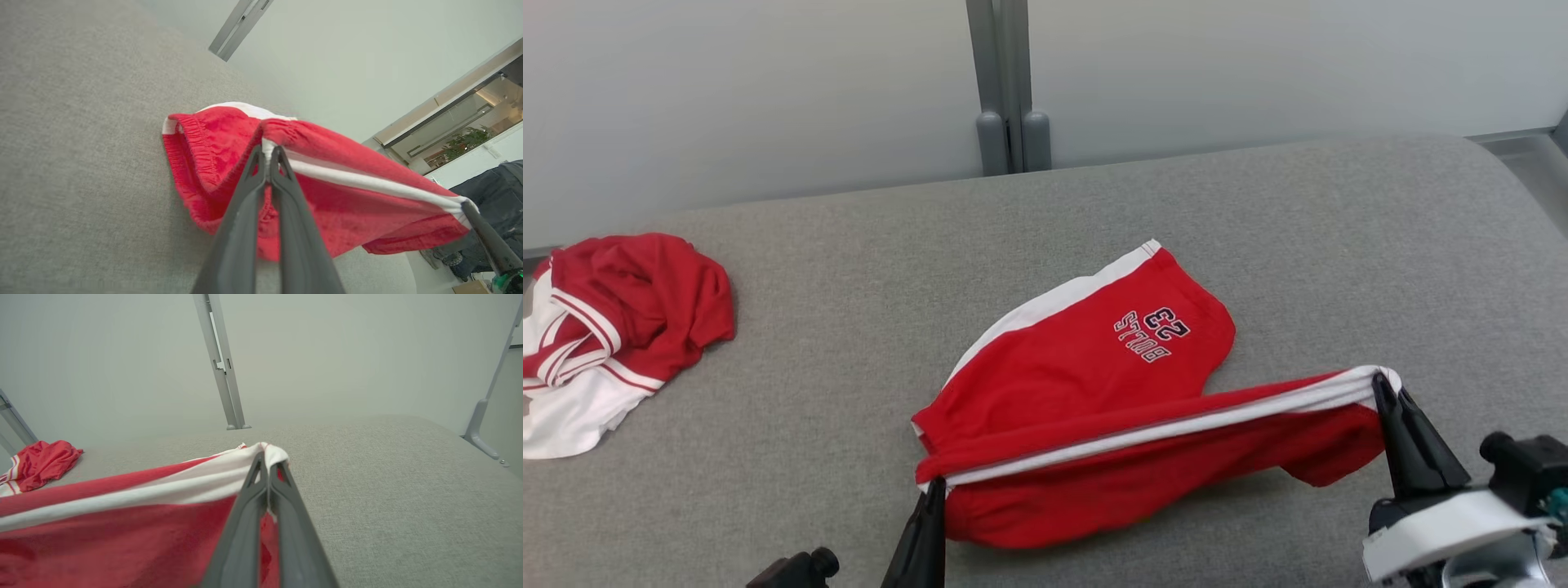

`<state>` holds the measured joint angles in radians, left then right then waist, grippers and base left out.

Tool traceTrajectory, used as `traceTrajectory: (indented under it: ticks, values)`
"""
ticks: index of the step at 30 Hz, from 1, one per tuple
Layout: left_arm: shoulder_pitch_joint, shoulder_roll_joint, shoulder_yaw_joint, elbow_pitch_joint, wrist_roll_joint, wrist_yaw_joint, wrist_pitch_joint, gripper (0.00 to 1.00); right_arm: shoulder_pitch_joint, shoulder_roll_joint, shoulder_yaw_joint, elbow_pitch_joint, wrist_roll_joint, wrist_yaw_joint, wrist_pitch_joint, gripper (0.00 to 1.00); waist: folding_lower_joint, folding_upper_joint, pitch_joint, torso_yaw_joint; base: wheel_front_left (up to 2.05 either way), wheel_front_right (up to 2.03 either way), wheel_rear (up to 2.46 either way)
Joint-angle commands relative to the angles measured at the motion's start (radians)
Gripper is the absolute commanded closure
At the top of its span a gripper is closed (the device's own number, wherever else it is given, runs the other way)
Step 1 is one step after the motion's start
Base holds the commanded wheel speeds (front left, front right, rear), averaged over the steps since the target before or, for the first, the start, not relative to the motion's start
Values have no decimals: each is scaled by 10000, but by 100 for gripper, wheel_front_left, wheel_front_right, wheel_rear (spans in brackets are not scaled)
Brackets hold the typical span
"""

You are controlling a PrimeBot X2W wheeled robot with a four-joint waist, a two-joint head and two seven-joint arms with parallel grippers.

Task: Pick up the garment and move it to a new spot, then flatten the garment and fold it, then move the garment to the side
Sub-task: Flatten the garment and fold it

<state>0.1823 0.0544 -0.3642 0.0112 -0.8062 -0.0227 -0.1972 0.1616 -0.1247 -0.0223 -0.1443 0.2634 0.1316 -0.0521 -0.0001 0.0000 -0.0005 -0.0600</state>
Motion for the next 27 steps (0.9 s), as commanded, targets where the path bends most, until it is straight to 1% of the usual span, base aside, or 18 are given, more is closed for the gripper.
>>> traceTrajectory:
  ticks: [1, 6, 9, 13, 16, 20, 27]
  values:
    - [-355, 21, 4, 220, -212, 159, 96, 100, -485, -161, 15, 345, 7, -18, -50, 100, 1, 0, 328, 239, 0, 0, 0]
    - [-1632, -14, -205, 1351, -774, 750, 309, 100, -2431, -669, 580, 2067, -12, -18, 21, 100, 1, 0, 864, 629, 0, 0, 0]
    - [-2644, -17, -569, 2090, -1247, 1139, 441, 100, -3870, -1096, 1061, 3348, -140, -18, 94, 100, 1, 0, 1224, 868, 0, 0, 0]
    - [-3943, -16, -1049, 2888, -1807, 1580, 504, 100, -5742, -1371, 1610, 5077, 53, -18, 130, 100, 1, 0, 1821, 1228, 0, 0, 0]
    - [-4738, -15, -1335, 3363, -2173, 1813, 380, 100, -6921, -1563, 2056, 6261, 75, -18, 80, 100, 1, 0, 2264, 1543, 0, 0, 0]
    - [-5539, -18, -1766, 3891, -2779, 2012, 225, 100, -8233, -1717, 2654, 7779, 283, -18, -58, 100, 1, 0, 2791, 1923, 0, 0, 0]
    - [-6291, -19, -2485, 4518, -3668, 2019, -103, 100, -9724, -1672, 3793, 10032, 746, -18, -422, 100, 1, 0, 3213, 2208, 0, 0, 0]
